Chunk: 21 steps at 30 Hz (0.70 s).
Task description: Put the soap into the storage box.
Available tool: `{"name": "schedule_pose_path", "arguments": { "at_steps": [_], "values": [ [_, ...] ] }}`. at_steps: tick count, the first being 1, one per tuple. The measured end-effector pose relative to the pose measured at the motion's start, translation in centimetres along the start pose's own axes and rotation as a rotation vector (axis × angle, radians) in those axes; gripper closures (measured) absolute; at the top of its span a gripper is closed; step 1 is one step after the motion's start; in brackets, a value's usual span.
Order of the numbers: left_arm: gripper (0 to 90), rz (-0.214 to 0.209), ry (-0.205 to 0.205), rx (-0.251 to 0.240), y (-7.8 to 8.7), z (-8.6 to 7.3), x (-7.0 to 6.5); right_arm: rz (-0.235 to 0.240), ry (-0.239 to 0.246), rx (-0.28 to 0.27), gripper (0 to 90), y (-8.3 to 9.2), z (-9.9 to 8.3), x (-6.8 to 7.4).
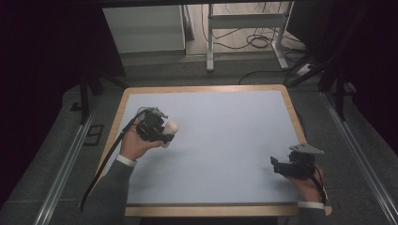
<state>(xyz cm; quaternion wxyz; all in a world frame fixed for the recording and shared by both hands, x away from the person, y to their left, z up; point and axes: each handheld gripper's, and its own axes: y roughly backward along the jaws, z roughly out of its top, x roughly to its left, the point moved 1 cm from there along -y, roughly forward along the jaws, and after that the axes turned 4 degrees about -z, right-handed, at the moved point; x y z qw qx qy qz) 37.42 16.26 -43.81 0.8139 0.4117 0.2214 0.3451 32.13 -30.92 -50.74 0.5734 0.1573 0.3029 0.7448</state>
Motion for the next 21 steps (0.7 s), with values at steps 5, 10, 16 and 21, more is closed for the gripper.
{"name": "schedule_pose_path", "arguments": {
  "at_steps": [5,10,16,21],
  "values": [
    [49.9,0.004,-0.005,0.001,0.3,0.3,0.1,-0.001,-0.003,-0.002,7.2,0.0,0.0,-0.1],
    [49.9,0.010,-0.003,-0.002,0.4,0.5,0.2,-0.001,-0.003,0.000,7.3,0.0,0.0,-0.1],
    [49.9,0.014,-0.001,-0.007,0.4,0.9,0.5,-0.003,-0.003,0.000,7.3,0.0,0.0,-0.1],
    [49.9,0.017,0.008,-0.001,0.4,1.0,1.0,-0.002,-0.001,0.002,7.2,-0.1,-0.1,-0.1]
  ]
}}
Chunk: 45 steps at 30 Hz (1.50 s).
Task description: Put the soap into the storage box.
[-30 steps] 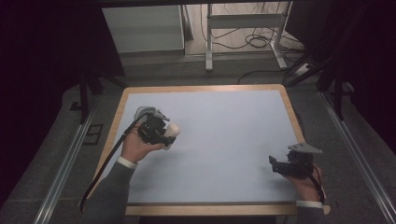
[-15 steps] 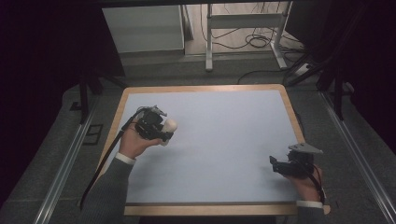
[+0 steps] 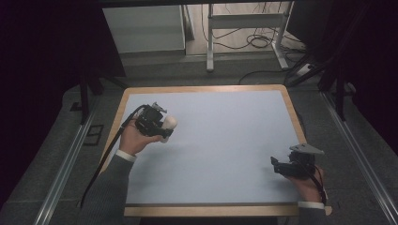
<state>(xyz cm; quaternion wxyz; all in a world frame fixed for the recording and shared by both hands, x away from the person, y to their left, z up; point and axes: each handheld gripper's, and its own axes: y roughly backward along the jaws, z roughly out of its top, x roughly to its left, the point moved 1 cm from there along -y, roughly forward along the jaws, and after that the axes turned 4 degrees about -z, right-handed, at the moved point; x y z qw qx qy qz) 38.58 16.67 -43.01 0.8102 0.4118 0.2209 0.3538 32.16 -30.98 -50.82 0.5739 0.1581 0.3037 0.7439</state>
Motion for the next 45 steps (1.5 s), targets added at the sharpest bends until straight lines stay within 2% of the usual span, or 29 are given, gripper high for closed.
{"name": "schedule_pose_path", "arguments": {
  "at_steps": [13,16,21,33,45],
  "values": [
    [49.9,0.027,0.012,0.003,0.2,1.1,1.1,-0.004,0.002,0.004,7.2,-0.1,-0.1,0.1],
    [49.9,0.046,0.001,0.009,0.2,1.4,1.3,-0.004,0.002,0.003,7.3,-0.1,-0.1,0.1],
    [49.9,0.041,0.003,0.009,0.2,1.6,1.5,-0.007,0.001,0.006,7.2,-0.2,-0.1,0.0],
    [49.9,0.061,0.041,0.006,0.2,2.1,3.1,-0.006,0.003,0.011,7.3,-0.2,-0.1,0.0],
    [49.9,0.072,0.083,0.007,0.0,2.0,4.5,-0.003,0.000,0.004,7.2,-0.1,-0.1,0.0]
  ]
}}
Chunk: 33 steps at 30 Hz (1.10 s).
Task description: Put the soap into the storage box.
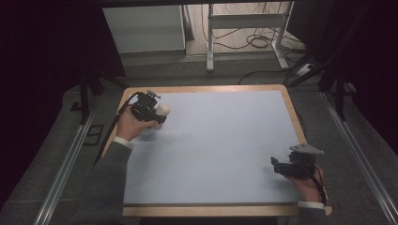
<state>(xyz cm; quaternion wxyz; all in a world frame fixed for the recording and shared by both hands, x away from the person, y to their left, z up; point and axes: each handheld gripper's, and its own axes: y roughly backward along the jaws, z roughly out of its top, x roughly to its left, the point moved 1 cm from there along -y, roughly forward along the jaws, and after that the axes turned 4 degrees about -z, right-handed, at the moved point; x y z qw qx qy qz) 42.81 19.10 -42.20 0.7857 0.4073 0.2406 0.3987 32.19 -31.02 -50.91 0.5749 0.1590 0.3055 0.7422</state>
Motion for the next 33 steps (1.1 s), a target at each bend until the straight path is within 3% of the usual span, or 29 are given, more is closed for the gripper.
{"name": "schedule_pose_path", "arguments": {
  "at_steps": [22,33],
  "values": [
    [49.9,0.026,0.066,0.003,0.2,-0.4,2.3,-0.005,-0.002,0.002,7.3,0.0,0.0,-0.1],
    [49.9,0.037,0.109,0.018,-0.6,-0.8,3.7,-0.008,-0.004,0.004,7.2,-0.1,-0.1,-0.1]
  ]
}}
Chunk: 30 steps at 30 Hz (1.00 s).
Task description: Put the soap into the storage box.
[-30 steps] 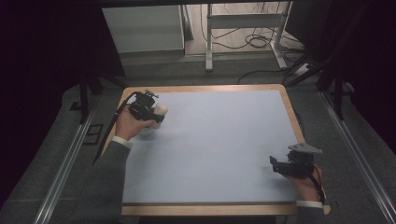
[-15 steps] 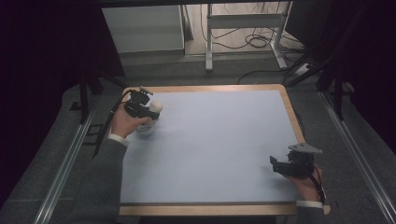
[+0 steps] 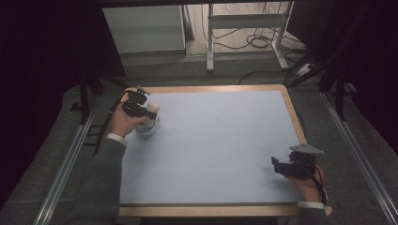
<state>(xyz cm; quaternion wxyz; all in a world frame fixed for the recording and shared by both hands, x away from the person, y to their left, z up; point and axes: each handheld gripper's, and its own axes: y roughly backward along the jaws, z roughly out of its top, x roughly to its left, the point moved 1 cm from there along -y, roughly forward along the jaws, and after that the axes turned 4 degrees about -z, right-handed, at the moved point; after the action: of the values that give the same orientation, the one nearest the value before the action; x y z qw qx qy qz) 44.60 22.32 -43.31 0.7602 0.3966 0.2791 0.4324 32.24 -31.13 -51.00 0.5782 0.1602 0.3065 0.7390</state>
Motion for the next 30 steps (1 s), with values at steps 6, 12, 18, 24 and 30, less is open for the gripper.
{"name": "schedule_pose_path", "arguments": {
  "at_steps": [6,12,18,24,30],
  "values": [
    [49.9,0.016,0.031,0.010,-0.6,-0.2,0.8,-0.003,0.001,0.001,7.3,0.0,0.0,0.0],
    [49.9,0.016,0.054,0.029,-1.4,-0.4,1.3,-0.002,0.002,0.004,7.2,-0.1,-0.1,0.0],
    [49.8,0.021,0.076,0.044,-2.3,-0.7,2.0,0.001,0.001,0.006,7.3,-0.2,-0.1,0.0],
    [49.7,0.033,0.092,0.067,-3.4,-1.0,2.5,0.000,0.002,0.008,7.2,-0.2,-0.1,0.0],
    [49.5,0.033,0.107,0.063,-4.1,-1.0,2.6,-0.002,0.006,0.011,7.2,-0.3,-0.1,0.1]
  ]
}}
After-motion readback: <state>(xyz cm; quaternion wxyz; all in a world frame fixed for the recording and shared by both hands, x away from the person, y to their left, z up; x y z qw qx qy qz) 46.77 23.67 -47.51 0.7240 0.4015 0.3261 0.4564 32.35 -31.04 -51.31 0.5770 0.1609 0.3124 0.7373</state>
